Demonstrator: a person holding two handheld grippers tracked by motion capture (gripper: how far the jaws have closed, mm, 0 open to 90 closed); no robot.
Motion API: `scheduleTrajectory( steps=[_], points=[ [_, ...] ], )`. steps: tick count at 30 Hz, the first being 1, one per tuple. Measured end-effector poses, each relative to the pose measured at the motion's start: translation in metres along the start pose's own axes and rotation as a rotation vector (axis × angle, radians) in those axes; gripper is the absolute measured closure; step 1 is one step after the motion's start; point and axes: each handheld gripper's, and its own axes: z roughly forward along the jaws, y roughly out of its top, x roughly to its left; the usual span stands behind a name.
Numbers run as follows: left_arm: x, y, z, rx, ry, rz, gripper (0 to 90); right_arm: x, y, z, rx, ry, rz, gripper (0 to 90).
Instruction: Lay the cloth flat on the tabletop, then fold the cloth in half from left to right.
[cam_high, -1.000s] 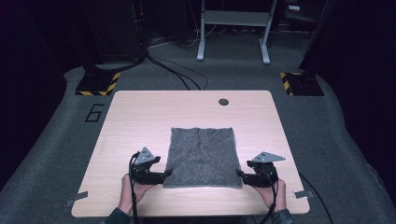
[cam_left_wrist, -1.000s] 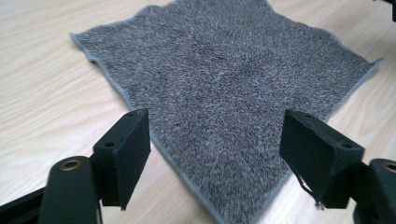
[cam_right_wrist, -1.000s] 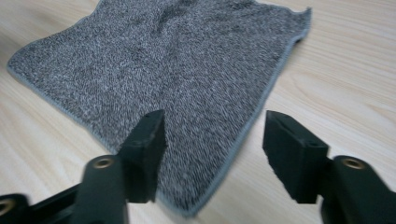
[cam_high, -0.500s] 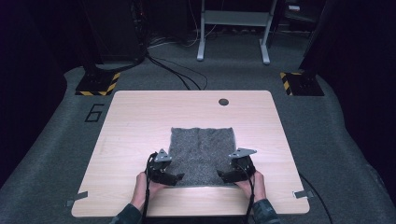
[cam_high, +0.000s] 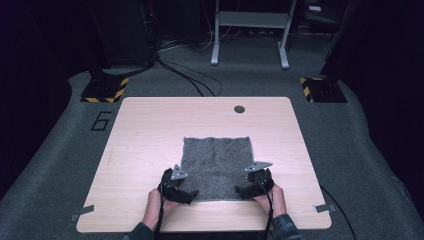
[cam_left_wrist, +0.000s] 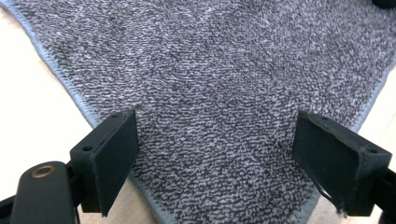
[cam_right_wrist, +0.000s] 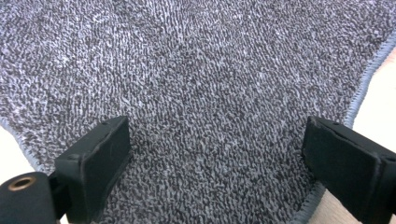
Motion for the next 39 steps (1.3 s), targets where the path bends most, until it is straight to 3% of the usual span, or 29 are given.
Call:
scheduleTrajectory(
  steps=[13, 18, 19, 24, 29, 30, 31, 34, 39],
  points=[
    [-0.005, -0.004, -0.004, 0.009, -0.002, 0.028, 14.6, 0.004, -0.010, -0.007, -0.004, -0.006, 0.001, 7.2],
    [-0.006, -0.005, -0.008, 0.003, -0.024, 0.009, 11.8, 0.006, -0.011, -0.009, -0.002, 0.004, 0.004, 5.5],
    [-0.005, -0.004, -0.010, -0.007, -0.025, 0.000, 10.9, 0.007, -0.010, -0.011, -0.001, 0.004, 0.024, 5.3],
    [0.006, 0.003, -0.020, -0.052, -0.021, -0.044, 9.1, 0.010, -0.004, -0.022, -0.042, 0.002, 0.007, 5.2],
    [0.024, 0.013, -0.024, -0.062, -0.008, -0.066, 8.2, 0.029, 0.006, -0.028, -0.070, 0.012, -0.015, 5.3],
    [0.027, 0.014, -0.023, -0.078, -0.002, -0.086, 8.2, 0.029, 0.006, -0.028, -0.070, 0.012, -0.015, 5.3],
    [0.032, 0.016, -0.023, -0.072, -0.001, -0.097, 7.9, 0.035, 0.010, -0.027, -0.077, 0.022, -0.038, 5.4],
    [0.044, 0.020, -0.020, -0.078, 0.002, -0.130, 7.7, 0.043, 0.013, -0.026, -0.087, 0.034, -0.042, 5.0],
    [0.055, 0.023, -0.016, -0.070, 0.008, -0.141, 7.4, 0.056, 0.019, -0.022, -0.088, 0.060, -0.051, 4.4]
  ],
)
